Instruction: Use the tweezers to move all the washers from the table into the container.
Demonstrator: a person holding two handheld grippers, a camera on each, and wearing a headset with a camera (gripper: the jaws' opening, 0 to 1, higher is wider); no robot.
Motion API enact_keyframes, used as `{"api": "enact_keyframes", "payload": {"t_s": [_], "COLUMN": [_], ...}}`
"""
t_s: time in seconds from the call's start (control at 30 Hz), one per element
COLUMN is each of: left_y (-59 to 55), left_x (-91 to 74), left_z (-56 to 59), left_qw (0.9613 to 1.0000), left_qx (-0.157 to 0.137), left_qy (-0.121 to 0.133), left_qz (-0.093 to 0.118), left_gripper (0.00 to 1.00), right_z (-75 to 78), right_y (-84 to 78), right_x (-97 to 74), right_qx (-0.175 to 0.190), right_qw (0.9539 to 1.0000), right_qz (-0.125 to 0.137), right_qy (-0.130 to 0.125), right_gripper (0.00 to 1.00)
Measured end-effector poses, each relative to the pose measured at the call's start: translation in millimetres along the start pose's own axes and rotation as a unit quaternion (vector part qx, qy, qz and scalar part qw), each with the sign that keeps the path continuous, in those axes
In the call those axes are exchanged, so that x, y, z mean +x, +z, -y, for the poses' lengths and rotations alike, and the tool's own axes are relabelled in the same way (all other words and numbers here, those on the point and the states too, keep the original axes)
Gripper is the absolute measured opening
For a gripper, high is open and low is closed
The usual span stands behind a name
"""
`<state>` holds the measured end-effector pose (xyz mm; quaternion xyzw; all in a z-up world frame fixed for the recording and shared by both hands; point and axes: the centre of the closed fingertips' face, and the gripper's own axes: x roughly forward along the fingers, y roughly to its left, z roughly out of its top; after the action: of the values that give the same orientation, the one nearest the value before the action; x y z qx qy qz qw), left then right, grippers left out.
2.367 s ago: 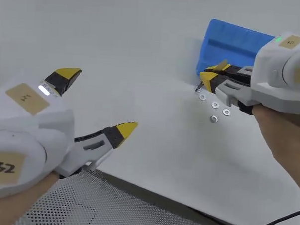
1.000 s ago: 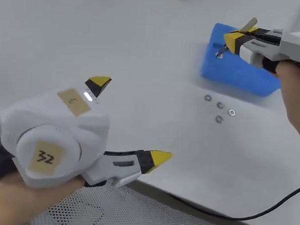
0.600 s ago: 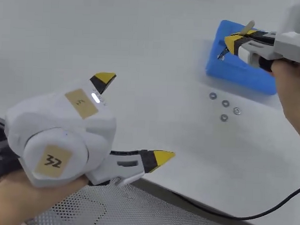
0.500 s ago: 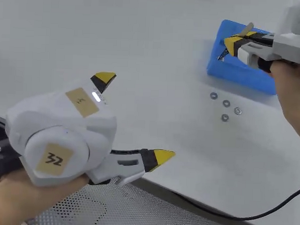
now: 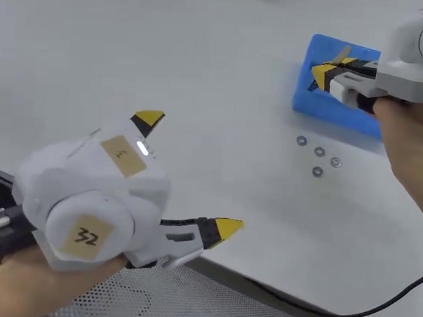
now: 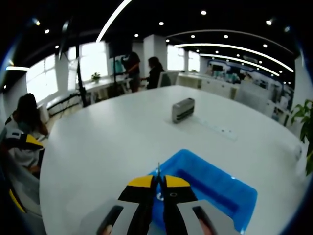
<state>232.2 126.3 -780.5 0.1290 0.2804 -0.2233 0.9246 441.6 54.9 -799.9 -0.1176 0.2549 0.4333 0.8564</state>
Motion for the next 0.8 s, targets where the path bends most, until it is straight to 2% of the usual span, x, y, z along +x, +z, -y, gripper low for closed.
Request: {"api": "enact_keyframes", "payload": {"t_s": [0.23,0.53,0.8], "left_y": [0.4,1.5,1.5], "left_x": [-0.4,-1.4,-1.6], "left_z": [-1.2,-1.5,-0.7], "left_qw": [1.0000,1.0000,1.0000], "left_qx": [0.000,0.002,0.003], "left_qy": [0.003,0.004,0.002], "left_qz": [0.001,0.003,0.003], "left_gripper": [0.96,0.96,0.96], "right_z": [-0.3,-15.0,-27.1], "right_y": [16.2,35.9,30.5], "right_x": [-18.2,-50.1,-66.0], "right_qx": [-0.006,-0.014,-0.015], "right_qw": [0.9998,0.9991,0.9992], "right_qz": [0.018,0.038,0.034], "right_qy": [-0.002,0.008,0.018], "right_gripper": [0.03,0.03,0.03]}}
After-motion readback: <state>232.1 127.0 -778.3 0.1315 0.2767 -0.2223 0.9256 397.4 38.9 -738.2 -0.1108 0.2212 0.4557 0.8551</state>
